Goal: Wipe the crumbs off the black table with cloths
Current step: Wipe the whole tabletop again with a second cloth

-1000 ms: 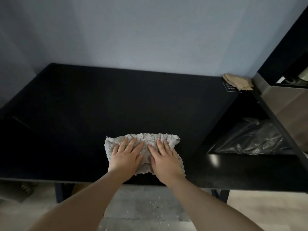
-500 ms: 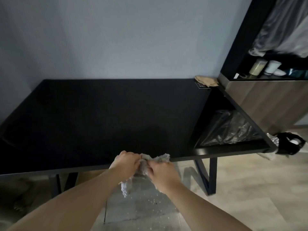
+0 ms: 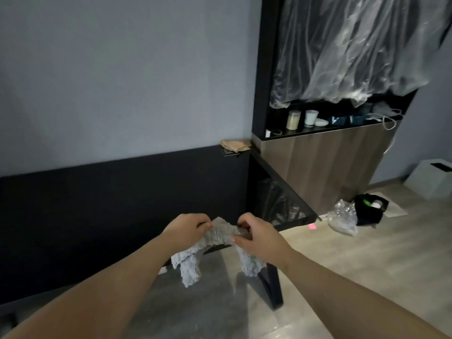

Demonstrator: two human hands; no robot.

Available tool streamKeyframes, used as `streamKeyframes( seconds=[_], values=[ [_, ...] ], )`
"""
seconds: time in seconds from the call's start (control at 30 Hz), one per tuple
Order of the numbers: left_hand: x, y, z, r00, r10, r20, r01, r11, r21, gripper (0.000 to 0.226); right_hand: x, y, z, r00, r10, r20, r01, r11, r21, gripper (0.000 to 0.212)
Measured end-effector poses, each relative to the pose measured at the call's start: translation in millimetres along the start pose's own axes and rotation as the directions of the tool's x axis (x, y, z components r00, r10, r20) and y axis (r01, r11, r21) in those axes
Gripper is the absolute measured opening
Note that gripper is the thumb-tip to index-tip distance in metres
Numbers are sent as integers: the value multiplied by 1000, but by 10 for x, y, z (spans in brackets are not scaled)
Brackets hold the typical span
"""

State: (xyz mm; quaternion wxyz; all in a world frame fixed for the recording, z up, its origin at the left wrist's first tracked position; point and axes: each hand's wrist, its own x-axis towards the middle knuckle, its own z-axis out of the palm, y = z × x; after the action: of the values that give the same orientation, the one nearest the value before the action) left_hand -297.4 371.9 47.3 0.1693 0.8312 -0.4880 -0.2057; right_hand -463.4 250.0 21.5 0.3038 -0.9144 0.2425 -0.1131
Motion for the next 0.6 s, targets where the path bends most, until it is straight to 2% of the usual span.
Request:
streamKeyframes(
  seconds=[0.07, 0.2, 0.3, 0.37, 0.47, 0.53, 0.6],
  values=[
    [175, 355, 59, 999, -20, -37, 19, 999, -45, 20, -79, 273, -345, 1000, -2, 24, 1, 1000, 24, 33],
    [532, 902, 142, 999, -25, -33, 21, 993, -118, 18, -136, 797, -953, 998, -17, 65, 23, 996, -81, 50],
    [765, 1270, 247, 1000, -2, -25, -1, 991, -133, 19, -96, 1128, -1283, 996, -33, 77, 44, 988, -146, 49],
    [932, 1488, 331, 998, -5, -62, -6, 984, -179, 20, -50, 1323, -1456, 1000, 2, 27, 1, 992, -126, 37],
    [1230, 1766, 429, 992, -28, -119, -4, 966, -259, 24, 28, 1553, -1654, 990, 93, -106, -89, 995, 38, 9],
    [1487, 1952, 475, 990, -32, -134, -7, 959, -282, 25, 119, 1709, -1768, 975, 136, -175, -124, 989, 78, 21],
    [1786, 2114, 528, 990, -48, -131, 0, 940, -342, 26, 244, 1863, -1895, 959, 181, -217, -160, 981, 113, 18]
  ],
)
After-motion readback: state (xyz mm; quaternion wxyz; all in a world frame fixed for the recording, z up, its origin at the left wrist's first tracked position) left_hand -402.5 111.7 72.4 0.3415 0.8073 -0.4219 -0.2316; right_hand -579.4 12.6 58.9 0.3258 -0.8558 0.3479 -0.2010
